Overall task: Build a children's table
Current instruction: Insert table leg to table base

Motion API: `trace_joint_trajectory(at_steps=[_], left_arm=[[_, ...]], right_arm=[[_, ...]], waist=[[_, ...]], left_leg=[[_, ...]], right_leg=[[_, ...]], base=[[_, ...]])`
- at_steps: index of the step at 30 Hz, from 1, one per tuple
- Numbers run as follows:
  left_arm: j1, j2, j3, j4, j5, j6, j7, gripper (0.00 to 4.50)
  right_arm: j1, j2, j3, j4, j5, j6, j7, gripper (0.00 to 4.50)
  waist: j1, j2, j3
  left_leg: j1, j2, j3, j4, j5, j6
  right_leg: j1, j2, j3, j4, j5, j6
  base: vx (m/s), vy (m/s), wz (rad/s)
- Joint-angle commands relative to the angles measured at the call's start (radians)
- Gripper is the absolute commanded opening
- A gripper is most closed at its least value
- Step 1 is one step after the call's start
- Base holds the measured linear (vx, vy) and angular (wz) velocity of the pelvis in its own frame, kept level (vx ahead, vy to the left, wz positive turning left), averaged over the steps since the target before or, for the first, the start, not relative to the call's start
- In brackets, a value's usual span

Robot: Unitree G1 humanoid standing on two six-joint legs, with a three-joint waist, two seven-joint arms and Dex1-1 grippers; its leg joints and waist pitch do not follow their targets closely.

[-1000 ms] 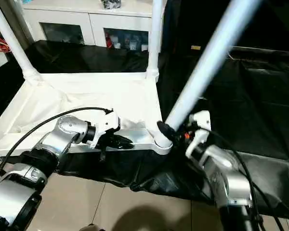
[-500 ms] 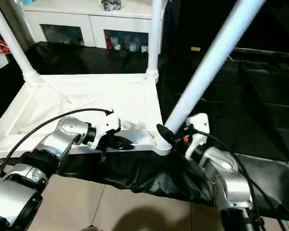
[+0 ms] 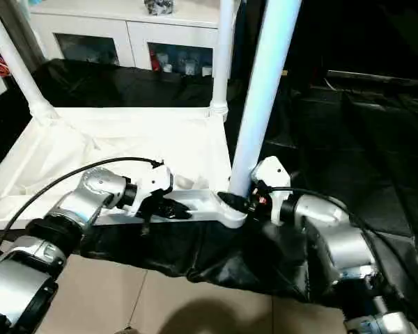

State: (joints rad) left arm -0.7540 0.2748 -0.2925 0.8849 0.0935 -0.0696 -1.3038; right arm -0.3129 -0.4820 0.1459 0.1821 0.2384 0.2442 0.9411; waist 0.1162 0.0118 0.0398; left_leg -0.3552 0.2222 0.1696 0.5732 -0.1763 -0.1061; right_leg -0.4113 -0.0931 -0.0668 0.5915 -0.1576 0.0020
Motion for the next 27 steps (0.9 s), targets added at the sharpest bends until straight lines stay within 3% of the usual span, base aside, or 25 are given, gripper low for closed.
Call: trace_joint_trajectory(at_steps=[1,3,4,12,18,24,27], left_arm=[[-0.008,0.024,0.007,-0.052,-0.029,-0.016,-0.045,0.00],[-0.007,0.026,0.006,-0.054,-0.032,-0.017,-0.055,0.00],[-0.006,0.037,-0.002,-0.062,-0.034,-0.023,-0.087,0.00],[-0.017,0.073,-0.017,-0.073,-0.029,-0.025,-0.148,0.00],[-0.029,0.056,0.022,-0.057,-0.022,-0.011,-0.031,0.00],[-0.039,0.019,0.068,-0.063,-0.031,0.058,0.117,0.00],[-0.037,0.002,0.082,-0.086,-0.037,0.082,0.161,0.00]], right_arm=[[0.050,-0.015,0.096,0.080,-0.047,0.033,0.061,1.88],[0.049,-0.017,0.099,0.082,-0.047,0.030,0.069,1.88],[0.050,-0.024,0.109,0.078,-0.041,0.018,0.103,1.88],[0.037,-0.040,0.140,0.088,-0.027,-0.024,0.221,1.88],[0.006,0.007,0.119,0.147,-0.035,-0.055,0.196,1.88],[-0.028,0.079,0.062,0.218,-0.041,-0.071,0.050,1.88],[-0.050,0.109,0.036,0.263,-0.052,-0.071,-0.031,1.88]], waist=[[0.007,-0.012,-0.058],[0.007,-0.012,-0.057],[0.007,-0.021,-0.056],[0.018,-0.011,-0.053],[0.024,-0.007,-0.052],[0.021,-0.008,-0.047],[0.014,-0.007,-0.048]], left_leg=[[-0.006,0.000,0.009,-0.067,-0.239,0.054],[-0.005,0.000,0.010,-0.067,-0.239,0.054],[-0.005,-0.001,0.011,-0.067,-0.239,0.054],[0.002,0.005,0.008,-0.074,-0.293,0.037],[0.004,0.003,0.007,-0.075,-0.320,0.022],[0.010,-0.002,0.003,-0.077,-0.358,0.006],[0.007,-0.004,0.000,-0.078,-0.356,0.001]], right_leg=[[0.059,-0.042,0.031,-0.067,-0.261,-0.195],[0.058,-0.040,0.030,-0.068,-0.259,-0.198],[0.059,-0.040,0.030,-0.068,-0.267,-0.196],[0.054,-0.043,0.031,-0.071,-0.321,-0.191],[0.054,-0.043,0.030,-0.074,-0.335,-0.192],[0.047,-0.045,0.025,-0.092,-0.483,-0.142],[0.046,-0.044,0.022,-0.094,-0.505,-0.129]], base=[[0.000,0.000,0.00],[0.000,0.000,0.00],[0.000,0.000,0.00],[0.000,0.000,0.00],[0.000,0.000,0.00],[0.000,0.000,0.00],[0.000,0.000,0.00]])
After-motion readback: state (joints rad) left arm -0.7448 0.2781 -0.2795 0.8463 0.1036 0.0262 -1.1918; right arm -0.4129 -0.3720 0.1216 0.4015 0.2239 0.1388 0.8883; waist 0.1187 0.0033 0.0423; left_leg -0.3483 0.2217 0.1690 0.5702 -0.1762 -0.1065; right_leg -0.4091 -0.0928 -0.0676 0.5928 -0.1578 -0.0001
